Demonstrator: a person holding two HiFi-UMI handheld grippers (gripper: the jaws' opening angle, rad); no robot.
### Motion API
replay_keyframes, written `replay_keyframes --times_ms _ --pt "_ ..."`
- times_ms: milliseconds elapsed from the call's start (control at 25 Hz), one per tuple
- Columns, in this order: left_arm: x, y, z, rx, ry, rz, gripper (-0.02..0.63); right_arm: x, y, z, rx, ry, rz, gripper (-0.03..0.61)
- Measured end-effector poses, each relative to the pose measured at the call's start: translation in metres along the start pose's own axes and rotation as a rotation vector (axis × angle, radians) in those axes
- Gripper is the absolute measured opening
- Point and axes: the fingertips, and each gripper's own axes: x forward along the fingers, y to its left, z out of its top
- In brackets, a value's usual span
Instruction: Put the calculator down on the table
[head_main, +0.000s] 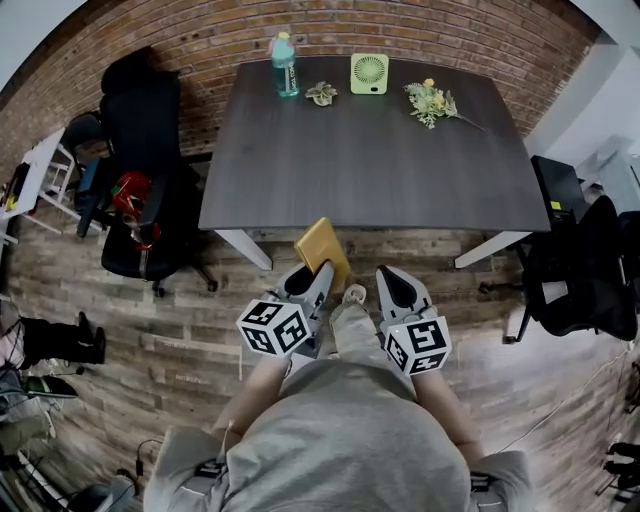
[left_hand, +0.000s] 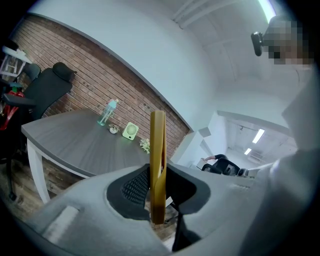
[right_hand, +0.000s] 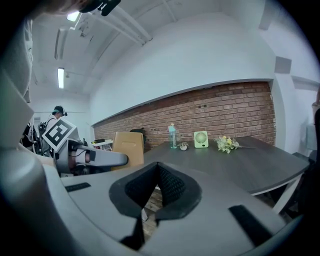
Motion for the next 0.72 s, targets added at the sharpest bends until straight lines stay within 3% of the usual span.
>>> replay_keyframes --times_ms 720 --pt "0.098 0.06 0.047 -0.024 0.026 0.038 0.089 0.11 -0.06 0.034 -0.016 0.013 0.054 0.002"
